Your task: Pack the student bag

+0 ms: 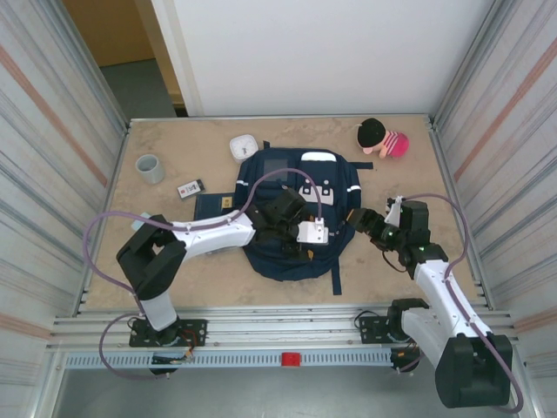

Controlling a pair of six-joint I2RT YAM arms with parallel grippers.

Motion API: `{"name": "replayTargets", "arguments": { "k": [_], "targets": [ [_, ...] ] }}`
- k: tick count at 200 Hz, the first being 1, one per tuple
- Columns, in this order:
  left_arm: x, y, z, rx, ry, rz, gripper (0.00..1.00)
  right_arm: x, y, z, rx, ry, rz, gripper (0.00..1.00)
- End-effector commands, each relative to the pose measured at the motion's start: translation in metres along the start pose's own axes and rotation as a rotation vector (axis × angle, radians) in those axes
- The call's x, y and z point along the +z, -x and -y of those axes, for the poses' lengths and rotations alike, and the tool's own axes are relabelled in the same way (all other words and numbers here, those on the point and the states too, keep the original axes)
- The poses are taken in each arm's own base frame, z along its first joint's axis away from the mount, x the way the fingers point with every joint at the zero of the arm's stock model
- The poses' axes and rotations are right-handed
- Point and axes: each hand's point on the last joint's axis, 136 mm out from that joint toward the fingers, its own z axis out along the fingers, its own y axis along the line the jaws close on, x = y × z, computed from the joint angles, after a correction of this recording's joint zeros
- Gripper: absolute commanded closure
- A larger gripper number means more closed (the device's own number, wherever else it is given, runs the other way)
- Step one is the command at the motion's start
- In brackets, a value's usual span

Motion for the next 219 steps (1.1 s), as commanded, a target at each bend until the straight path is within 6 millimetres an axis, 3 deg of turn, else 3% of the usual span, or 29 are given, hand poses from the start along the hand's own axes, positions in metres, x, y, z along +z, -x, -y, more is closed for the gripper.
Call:
{"name": "replayTargets", "arguments": {
  "k": [1, 45, 62, 73, 88, 100, 119, 147, 180, 219],
  "targets": [
    [0.003, 0.014, -0.012, 0.023, 0.026, 0.033, 0.20, 0.000, -0.001, -0.003, -0.013, 0.033, -0.007, 0.15],
    [0.031, -0.018, -0.021, 0.013, 0.093, -0.067, 0.21, -0.002, 0.001, -0.003, -0.014, 0.042, 0.004, 0.16],
    [0.042, -0.035, -0.014, 0.023, 0.054, -0.110, 0.22, -0.004, 0.002, -0.005, -0.012, 0.051, 0.014, 0.16],
    [0.042, -0.039, -0.013, 0.027, 0.061, -0.113, 0.29, -0.005, 0.003, -0.006, -0.019, 0.052, 0.018, 0.16],
    [0.033, -0.034, -0.017, 0.022, 0.103, -0.080, 0.50, -0.005, 0.004, -0.004, -0.024, 0.047, 0.024, 0.16],
    [0.017, -0.022, -0.021, -0.006, 0.102, -0.024, 0.83, -0.005, 0.006, -0.004, -0.022, 0.057, 0.027, 0.16],
    [-0.018, 0.002, -0.018, -0.072, -0.018, 0.097, 1.00, -0.004, 0.010, -0.008, -0.020, 0.097, 0.026, 0.14],
    [-0.065, 0.016, -0.018, -0.053, -0.081, 0.208, 1.00, -0.002, 0.023, -0.017, -0.087, 0.126, 0.066, 0.15],
    [-0.127, 0.022, -0.035, -0.100, -0.101, 0.367, 1.00, -0.001, 0.040, -0.026, -0.205, 0.157, 0.137, 0.19],
    [-0.179, 0.014, -0.057, -0.139, -0.047, 0.469, 1.00, 0.012, 0.046, -0.036, -0.339, 0.225, 0.161, 0.28]
  ]
}}
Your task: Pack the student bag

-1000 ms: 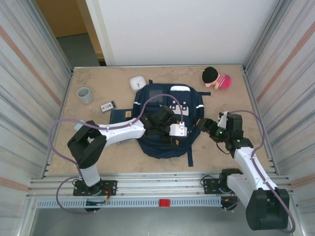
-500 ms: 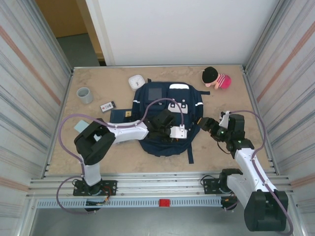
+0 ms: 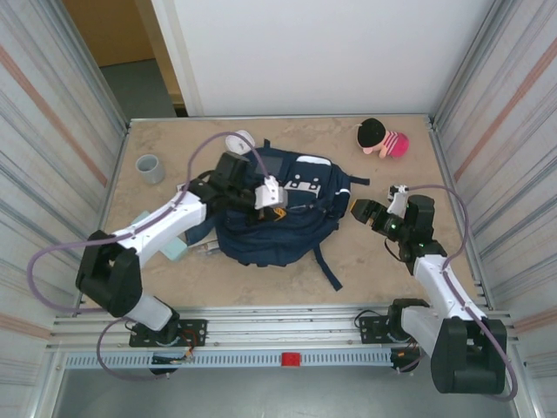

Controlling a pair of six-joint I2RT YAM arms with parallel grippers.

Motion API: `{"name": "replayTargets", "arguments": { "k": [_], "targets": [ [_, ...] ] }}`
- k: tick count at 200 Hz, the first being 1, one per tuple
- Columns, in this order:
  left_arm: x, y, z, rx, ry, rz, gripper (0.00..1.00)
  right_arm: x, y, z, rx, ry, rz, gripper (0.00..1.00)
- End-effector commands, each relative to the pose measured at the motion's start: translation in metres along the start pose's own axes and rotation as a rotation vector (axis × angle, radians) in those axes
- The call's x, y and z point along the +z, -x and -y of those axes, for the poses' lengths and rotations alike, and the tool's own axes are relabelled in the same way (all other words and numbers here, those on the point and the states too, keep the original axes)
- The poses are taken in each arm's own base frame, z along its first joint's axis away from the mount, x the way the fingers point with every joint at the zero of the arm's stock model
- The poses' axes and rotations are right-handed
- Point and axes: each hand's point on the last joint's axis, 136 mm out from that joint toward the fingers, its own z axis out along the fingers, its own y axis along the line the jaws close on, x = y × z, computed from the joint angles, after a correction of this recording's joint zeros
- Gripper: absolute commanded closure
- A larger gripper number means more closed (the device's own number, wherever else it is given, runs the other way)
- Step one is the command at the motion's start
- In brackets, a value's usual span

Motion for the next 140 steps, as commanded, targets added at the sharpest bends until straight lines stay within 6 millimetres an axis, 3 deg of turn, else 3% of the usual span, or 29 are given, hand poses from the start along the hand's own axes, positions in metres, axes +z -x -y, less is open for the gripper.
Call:
{"name": "replayTargets", "arguments": {
  "k": [1, 23, 59, 104, 140],
  "targets": [
    [-0.043, 0.043, 0.002, 0.035, -0.028, 0.171, 1.00, 0.009, 0.007, -0.011, -0.150, 0.082, 0.032, 0.28],
    [-0.065, 0.049, -0.004, 0.023, -0.016, 0.219, 1.00, 0.019, -0.007, -0.023, -0.305, 0.126, 0.037, 0.29],
    [-0.082, 0.055, -0.009, 0.021, -0.005, 0.245, 1.00, 0.039, -0.043, -0.038, -0.521, 0.123, -0.036, 0.29],
    [-0.091, 0.061, -0.012, 0.034, 0.003, 0.271, 1.00, 0.059, -0.057, -0.028, -0.574, 0.128, -0.064, 0.31],
    [-0.094, 0.062, -0.014, 0.041, 0.010, 0.278, 1.00, 0.070, -0.067, -0.038, -0.642, 0.233, -0.091, 0.50]
  ]
}}
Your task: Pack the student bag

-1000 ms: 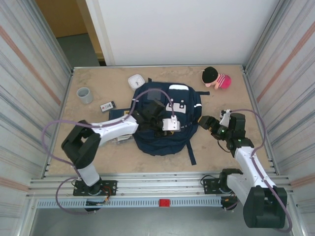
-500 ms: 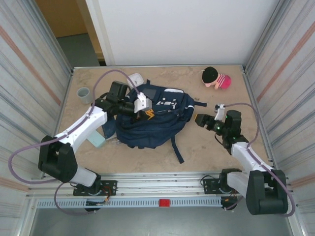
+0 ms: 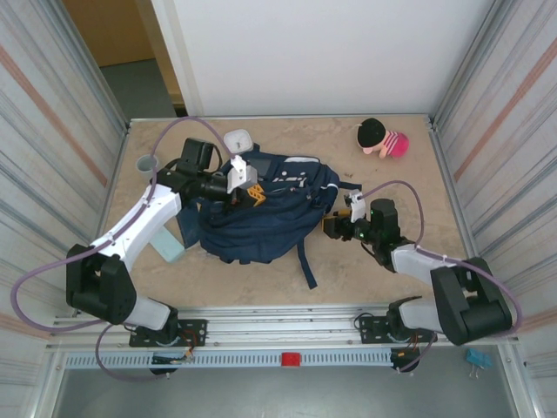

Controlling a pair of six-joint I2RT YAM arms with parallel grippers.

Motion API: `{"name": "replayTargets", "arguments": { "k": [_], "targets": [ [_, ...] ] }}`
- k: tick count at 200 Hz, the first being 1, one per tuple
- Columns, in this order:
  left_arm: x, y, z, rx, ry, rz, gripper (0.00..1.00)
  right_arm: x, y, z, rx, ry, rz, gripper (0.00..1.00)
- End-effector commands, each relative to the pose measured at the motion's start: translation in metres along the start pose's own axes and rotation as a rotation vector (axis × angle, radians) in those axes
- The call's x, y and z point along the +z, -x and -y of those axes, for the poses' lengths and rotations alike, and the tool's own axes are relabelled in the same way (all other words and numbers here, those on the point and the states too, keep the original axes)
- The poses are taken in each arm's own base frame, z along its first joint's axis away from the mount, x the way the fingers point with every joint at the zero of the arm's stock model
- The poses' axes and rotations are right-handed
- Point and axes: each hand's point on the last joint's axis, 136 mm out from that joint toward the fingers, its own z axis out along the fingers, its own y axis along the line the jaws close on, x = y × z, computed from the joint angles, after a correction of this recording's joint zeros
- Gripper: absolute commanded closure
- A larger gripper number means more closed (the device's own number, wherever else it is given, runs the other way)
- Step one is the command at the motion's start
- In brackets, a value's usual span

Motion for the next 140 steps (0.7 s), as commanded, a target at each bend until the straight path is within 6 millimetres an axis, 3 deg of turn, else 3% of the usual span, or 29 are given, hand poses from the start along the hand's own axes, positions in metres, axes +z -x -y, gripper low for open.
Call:
{"name": "replayTargets", "arguments": {
  "k": [1, 13, 50, 79, 140],
  "targets": [
    [-0.023, 0.053, 0.008, 0.146, -0.001, 0.129, 1.00, 0.006, 0.013, -0.016, -0.132, 0.087, 0.053, 0.51],
    [-0.024, 0.052, 0.008, 0.142, -0.003, 0.130, 1.00, 0.007, 0.014, -0.022, -0.175, 0.118, 0.059, 0.55],
    [-0.021, 0.048, 0.004, 0.141, 0.013, 0.119, 1.00, 0.002, 0.017, -0.031, -0.234, 0.150, 0.068, 0.83],
    [-0.019, 0.039, -0.010, 0.133, 0.087, 0.085, 1.00, -0.006, 0.014, -0.038, -0.245, 0.169, 0.048, 1.00],
    [-0.014, 0.020, -0.034, 0.157, 0.296, -0.045, 1.00, -0.027, 0.017, -0.051, -0.236, 0.168, 0.033, 1.00]
  ]
}}
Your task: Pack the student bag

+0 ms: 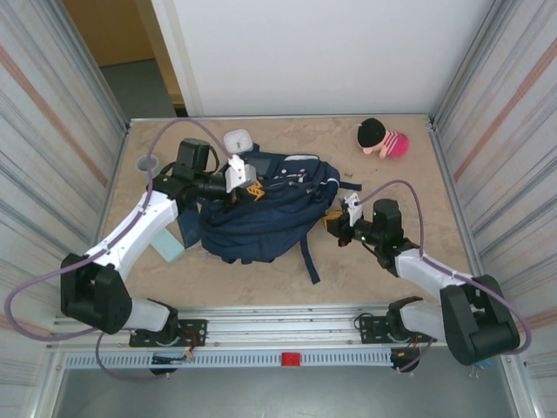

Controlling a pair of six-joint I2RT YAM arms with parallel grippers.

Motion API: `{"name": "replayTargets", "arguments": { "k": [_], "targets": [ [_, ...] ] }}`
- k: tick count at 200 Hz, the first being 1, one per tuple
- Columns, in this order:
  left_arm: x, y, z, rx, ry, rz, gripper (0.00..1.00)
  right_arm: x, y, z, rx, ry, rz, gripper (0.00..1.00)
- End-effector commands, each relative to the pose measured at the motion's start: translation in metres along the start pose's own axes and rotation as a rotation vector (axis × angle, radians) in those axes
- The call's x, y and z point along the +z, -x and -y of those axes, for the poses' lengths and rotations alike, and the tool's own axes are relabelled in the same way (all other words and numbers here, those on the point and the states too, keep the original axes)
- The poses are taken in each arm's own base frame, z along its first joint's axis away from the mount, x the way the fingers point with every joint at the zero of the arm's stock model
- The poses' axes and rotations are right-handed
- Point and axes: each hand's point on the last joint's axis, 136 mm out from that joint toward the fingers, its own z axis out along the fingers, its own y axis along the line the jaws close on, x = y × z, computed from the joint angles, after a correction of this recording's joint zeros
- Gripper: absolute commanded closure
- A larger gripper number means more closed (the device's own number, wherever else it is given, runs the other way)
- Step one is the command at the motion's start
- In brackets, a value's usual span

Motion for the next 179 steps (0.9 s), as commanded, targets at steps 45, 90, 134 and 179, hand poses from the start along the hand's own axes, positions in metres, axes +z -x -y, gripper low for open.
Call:
{"name": "replayTargets", "arguments": {
  "k": [45, 90, 134, 179],
  "targets": [
    [0.009, 0.003, -0.042, 0.073, 0.322, -0.172, 1.00, -0.015, 0.003, -0.032, 0.031, 0.044, -0.134, 1.00],
    [0.030, 0.002, -0.055, 0.077, 0.464, -0.271, 1.00, -0.027, 0.019, -0.045, 0.061, 0.020, -0.220, 1.00],
    [0.060, 0.017, -0.056, -0.002, 0.505, -0.206, 1.00, -0.032, 0.043, -0.062, 0.114, 0.045, -0.279, 1.00],
    [0.075, 0.013, -0.068, -0.078, 0.563, -0.178, 1.00, -0.030, 0.043, -0.107, 0.288, 0.204, -0.386, 1.00]
  ]
}}
